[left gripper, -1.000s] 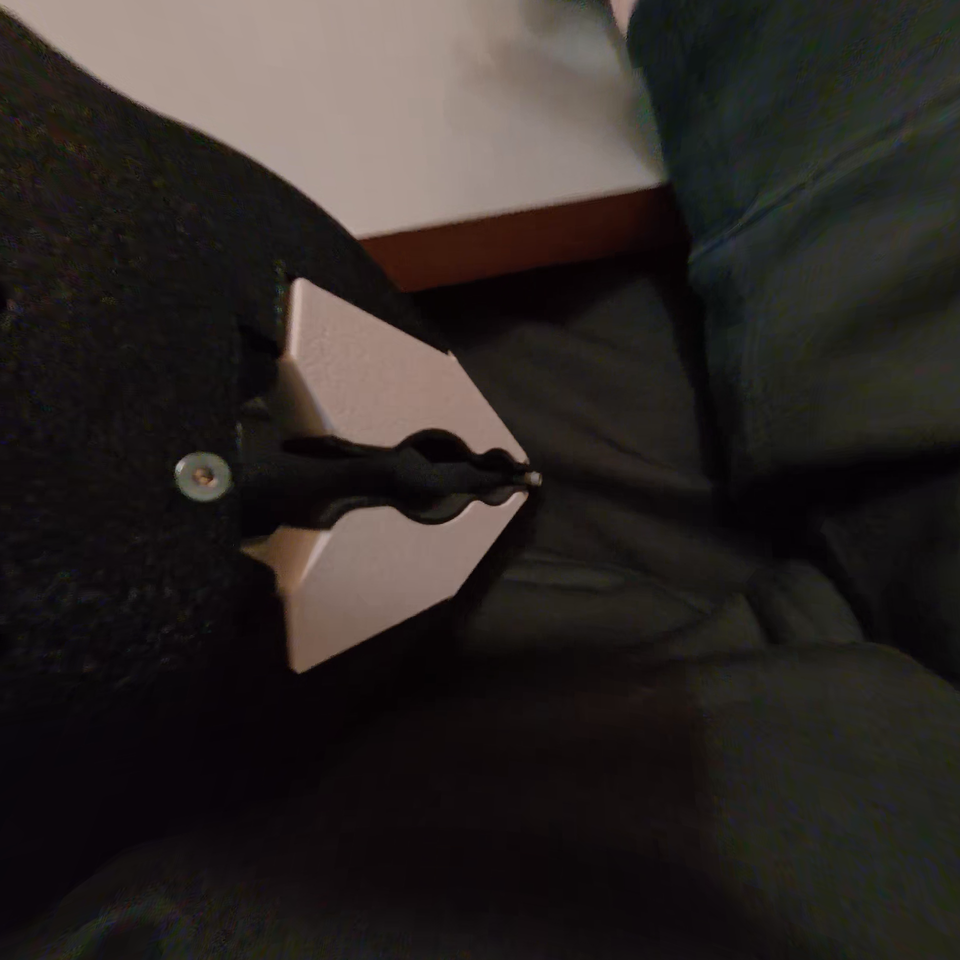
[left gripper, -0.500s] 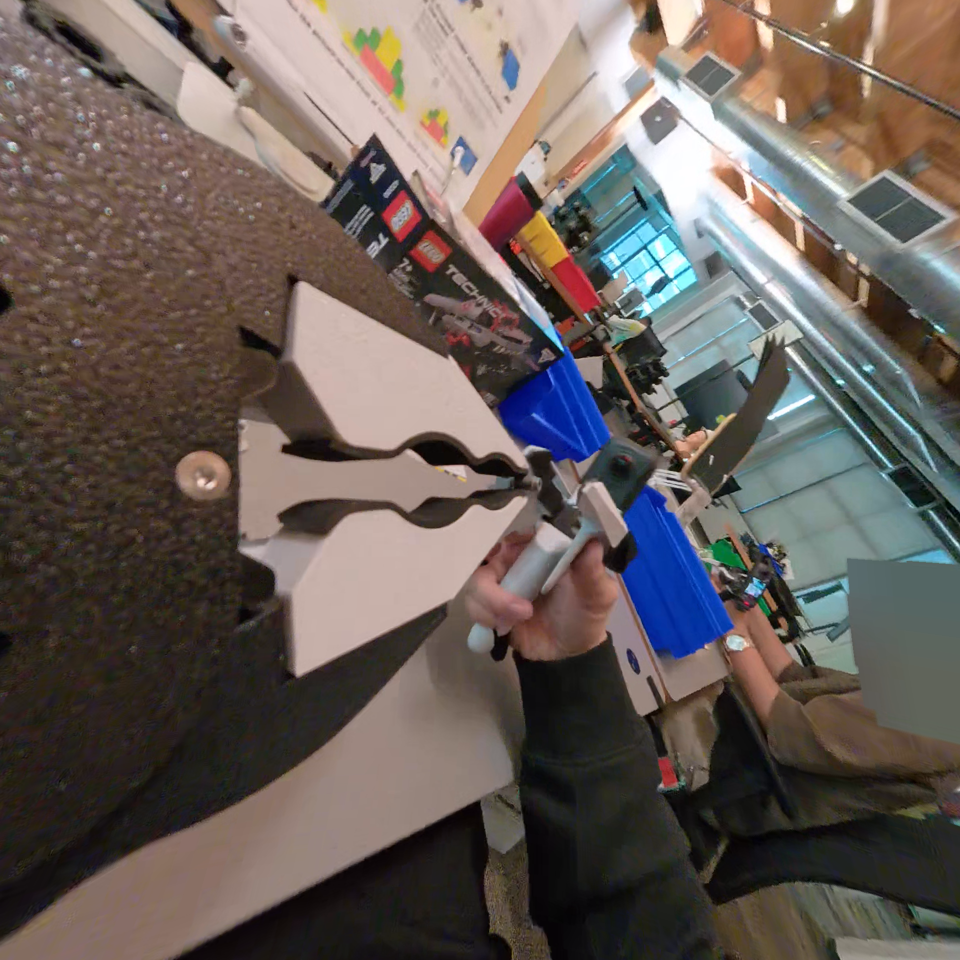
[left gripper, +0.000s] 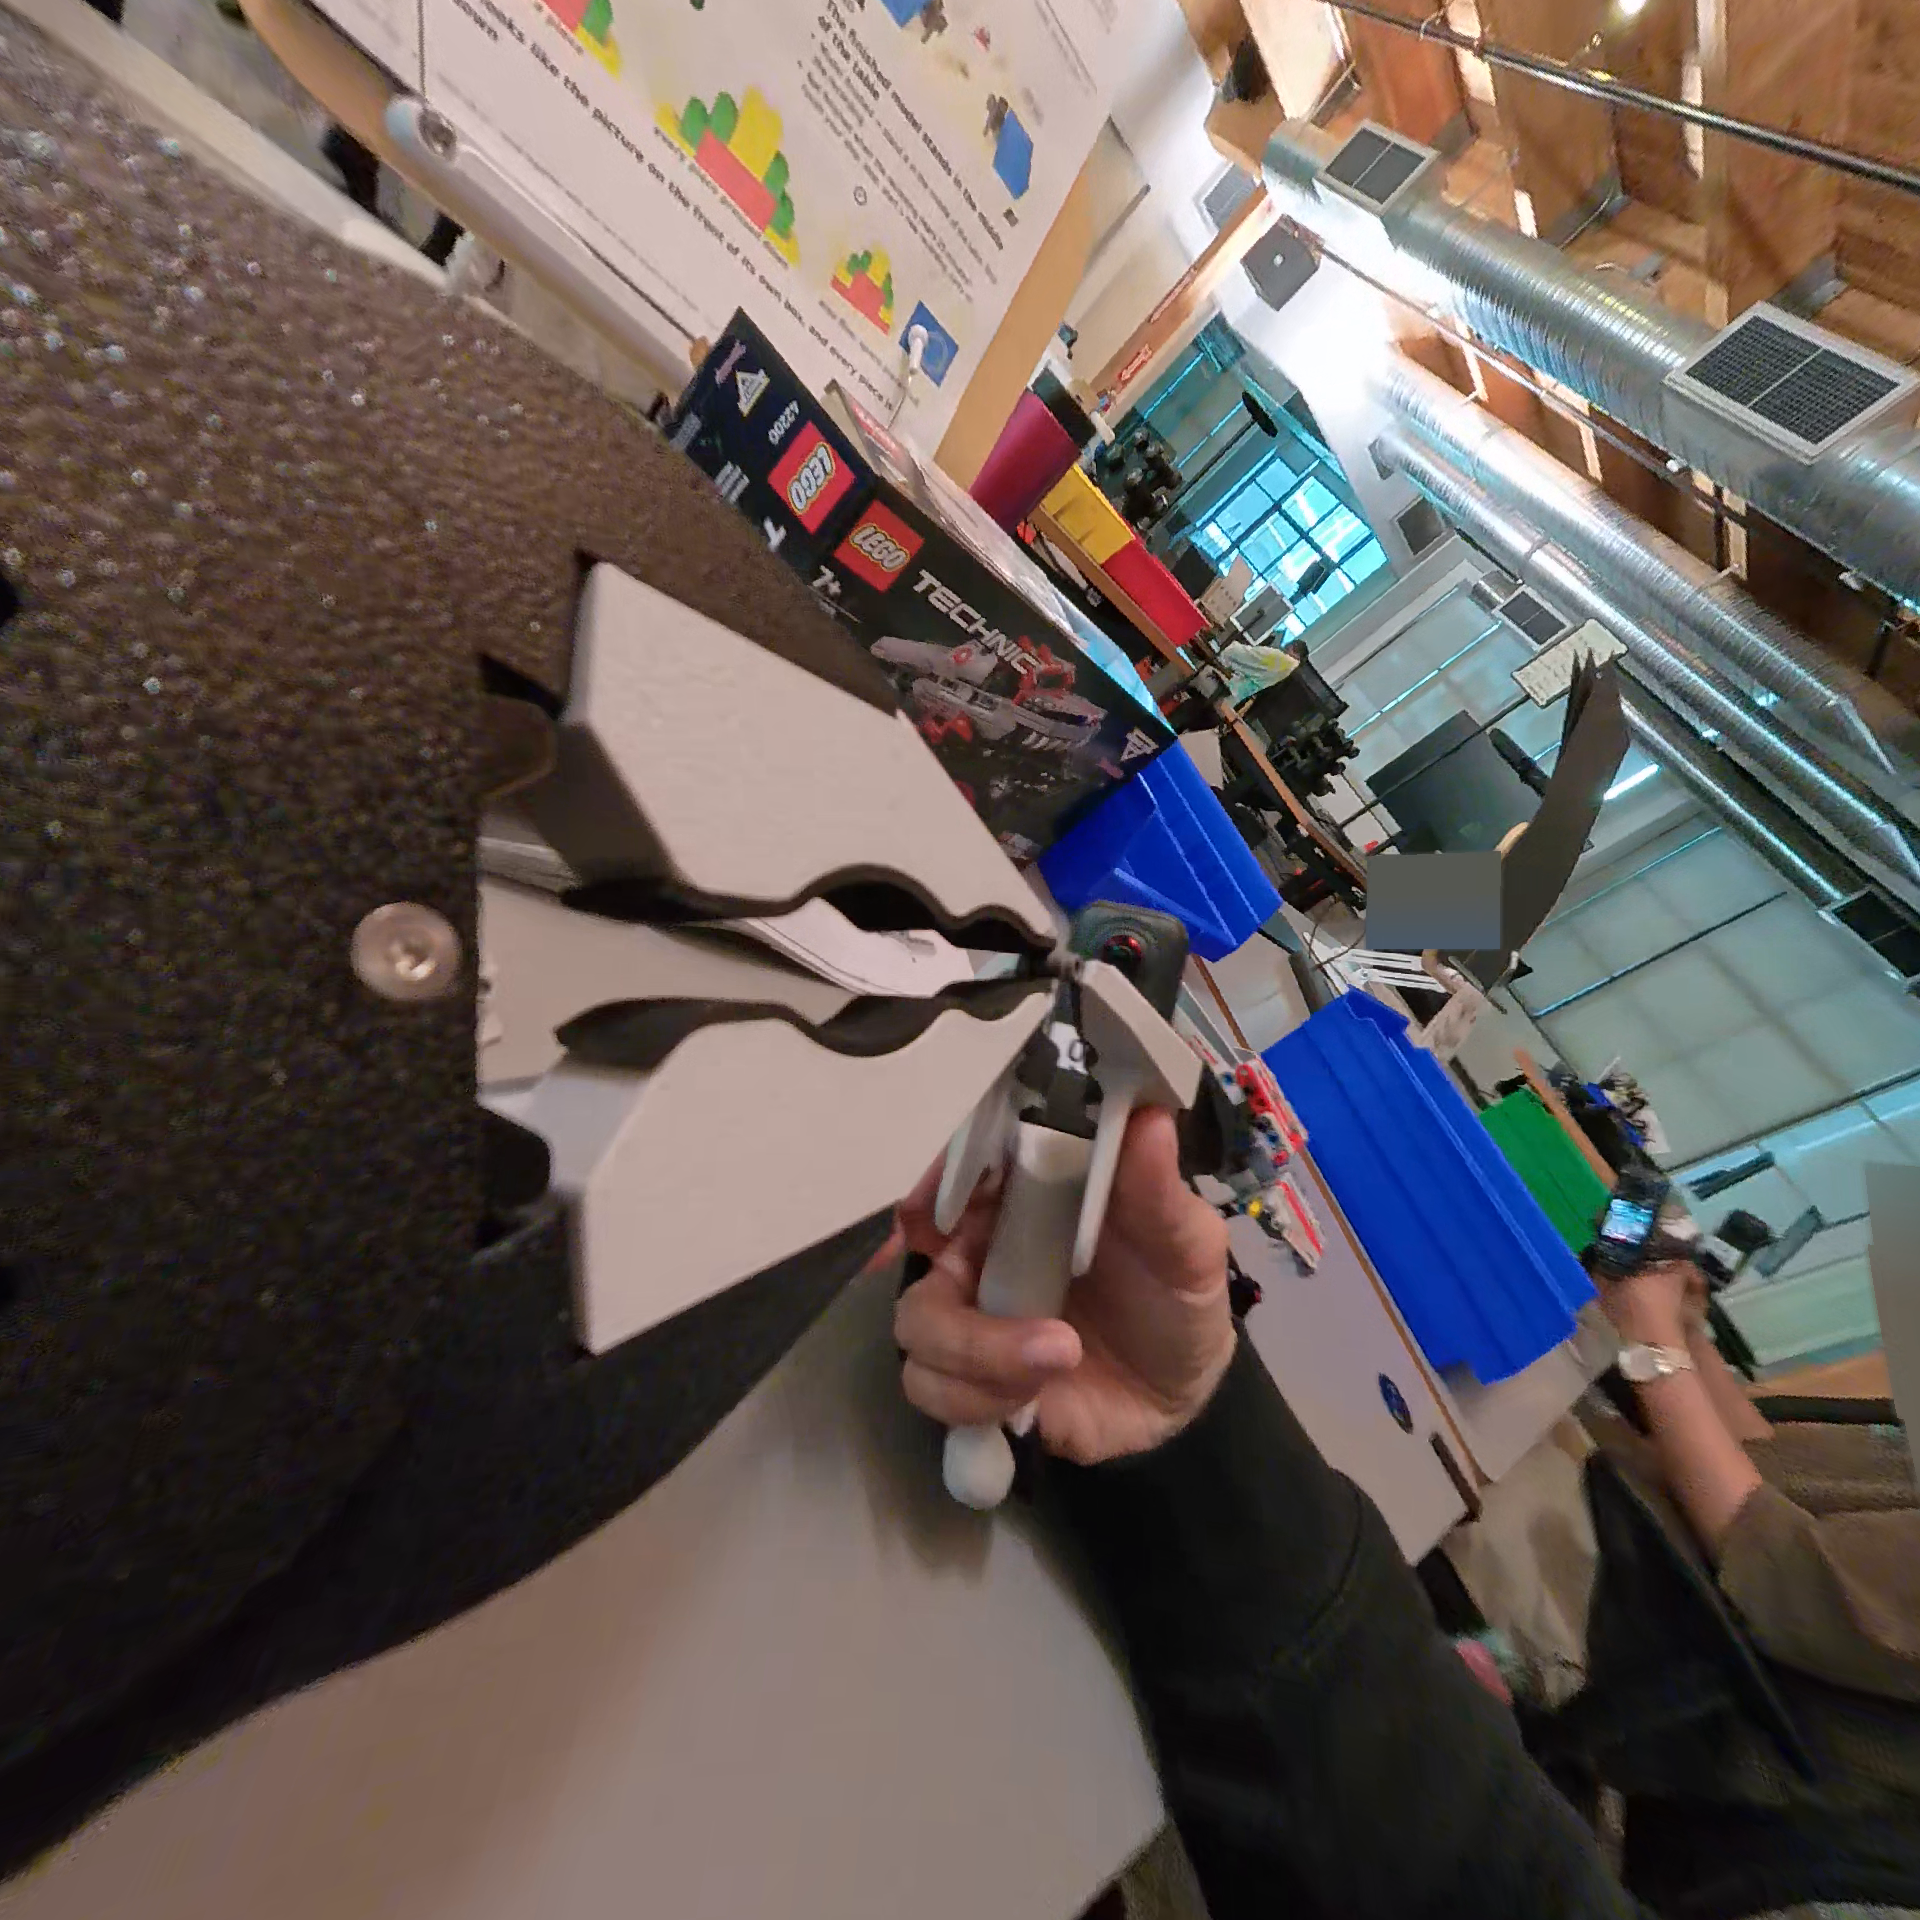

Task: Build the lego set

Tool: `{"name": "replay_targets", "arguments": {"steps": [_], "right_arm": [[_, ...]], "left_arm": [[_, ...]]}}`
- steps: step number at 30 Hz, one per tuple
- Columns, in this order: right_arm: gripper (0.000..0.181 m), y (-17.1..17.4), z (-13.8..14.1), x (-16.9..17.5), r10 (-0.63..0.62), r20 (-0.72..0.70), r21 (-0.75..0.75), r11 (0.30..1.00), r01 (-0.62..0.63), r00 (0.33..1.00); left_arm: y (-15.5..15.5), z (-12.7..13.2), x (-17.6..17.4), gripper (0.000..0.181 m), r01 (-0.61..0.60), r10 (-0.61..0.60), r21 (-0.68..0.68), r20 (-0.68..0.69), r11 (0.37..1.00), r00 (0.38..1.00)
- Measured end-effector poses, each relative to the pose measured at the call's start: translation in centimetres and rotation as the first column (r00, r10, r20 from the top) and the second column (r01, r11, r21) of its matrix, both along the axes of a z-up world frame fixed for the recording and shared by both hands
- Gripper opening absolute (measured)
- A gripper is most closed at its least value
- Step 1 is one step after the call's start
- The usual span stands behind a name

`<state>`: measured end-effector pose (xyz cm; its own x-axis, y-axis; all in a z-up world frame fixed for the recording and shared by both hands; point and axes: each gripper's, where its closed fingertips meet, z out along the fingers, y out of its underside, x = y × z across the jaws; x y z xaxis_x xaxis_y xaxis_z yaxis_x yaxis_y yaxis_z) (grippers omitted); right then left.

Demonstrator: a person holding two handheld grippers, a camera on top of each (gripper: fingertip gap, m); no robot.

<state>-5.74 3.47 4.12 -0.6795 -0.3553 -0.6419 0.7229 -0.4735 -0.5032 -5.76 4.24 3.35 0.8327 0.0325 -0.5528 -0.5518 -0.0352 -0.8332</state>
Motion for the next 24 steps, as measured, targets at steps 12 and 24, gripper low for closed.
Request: {"name": "replay_targets", "arguments": {"steps": [12, 24], "right_arm": [[0.007, 0.2, -1.6, -1.9, -0.125, 0.067, 0.071, 0.990, 0.120, 0.990], [0.006, -0.3, -3.6, -2.8, -0.285, -0.034, 0.341, 0.898, 0.279, 0.958]], "left_arm": [[0.4, -1.5, -2.1, 0.002, -0.180, 0.163, -0.085, -0.176, 0.980, 0.971], [-0.2, -3.2, -2.9, 0.007, -0.256, 0.223, -0.148, -0.208, 0.955, 0.952]]}}
